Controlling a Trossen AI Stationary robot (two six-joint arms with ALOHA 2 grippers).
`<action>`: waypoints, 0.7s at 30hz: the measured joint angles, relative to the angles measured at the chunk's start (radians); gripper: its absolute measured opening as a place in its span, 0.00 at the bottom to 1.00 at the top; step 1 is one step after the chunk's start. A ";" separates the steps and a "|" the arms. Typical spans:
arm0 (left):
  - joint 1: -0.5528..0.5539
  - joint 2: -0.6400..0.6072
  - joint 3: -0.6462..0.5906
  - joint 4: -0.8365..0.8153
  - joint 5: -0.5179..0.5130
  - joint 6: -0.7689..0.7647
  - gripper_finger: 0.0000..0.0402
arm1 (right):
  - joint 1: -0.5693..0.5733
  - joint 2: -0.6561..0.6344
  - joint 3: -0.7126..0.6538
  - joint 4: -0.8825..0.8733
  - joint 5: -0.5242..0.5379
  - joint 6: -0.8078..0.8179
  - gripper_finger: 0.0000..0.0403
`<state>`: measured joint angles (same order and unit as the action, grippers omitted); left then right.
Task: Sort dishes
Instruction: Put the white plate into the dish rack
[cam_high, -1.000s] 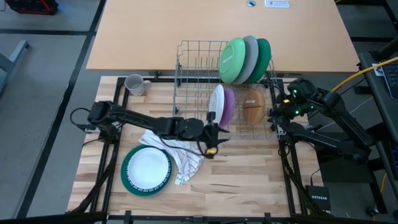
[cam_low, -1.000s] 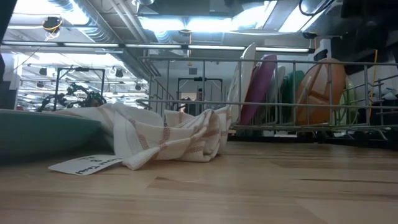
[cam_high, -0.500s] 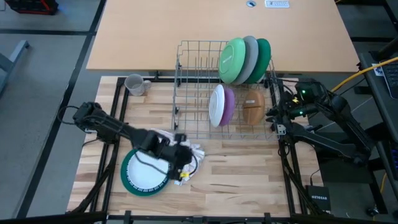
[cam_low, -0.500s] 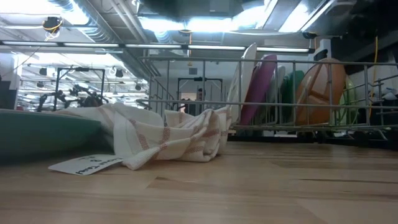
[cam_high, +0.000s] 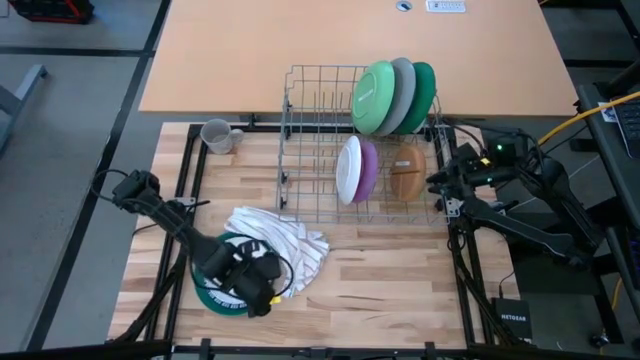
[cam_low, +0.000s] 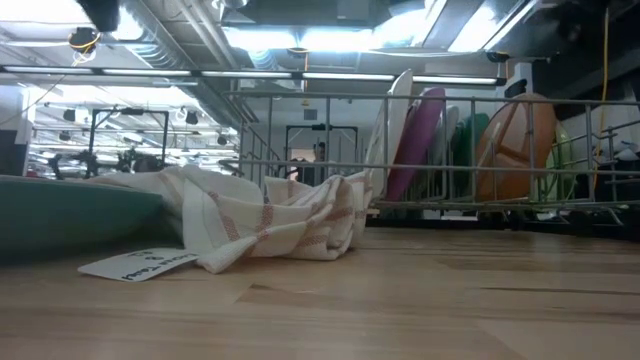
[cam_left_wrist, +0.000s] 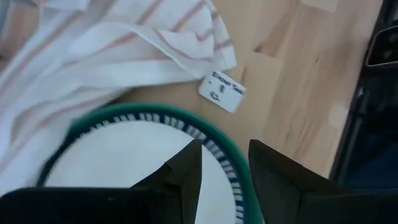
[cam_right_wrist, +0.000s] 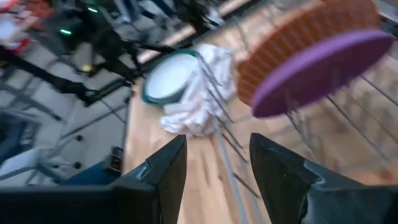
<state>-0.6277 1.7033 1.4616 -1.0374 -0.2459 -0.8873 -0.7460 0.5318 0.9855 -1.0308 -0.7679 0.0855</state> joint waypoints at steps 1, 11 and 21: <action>-0.010 0.005 0.000 0.001 0.000 -0.024 0.31 | 0.000 0.000 0.000 0.013 -0.025 0.001 0.45; -0.088 0.129 0.000 -0.006 0.069 -0.132 0.31 | -0.001 0.001 0.000 0.152 -0.080 0.001 0.45; -0.118 0.196 0.000 -0.027 0.087 -0.189 0.31 | 0.000 0.003 0.000 0.228 -0.072 0.000 0.45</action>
<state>-0.7456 1.8996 1.4616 -1.0645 -0.1593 -1.0767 -0.7464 0.5343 0.9855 -0.8024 -0.8404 0.0856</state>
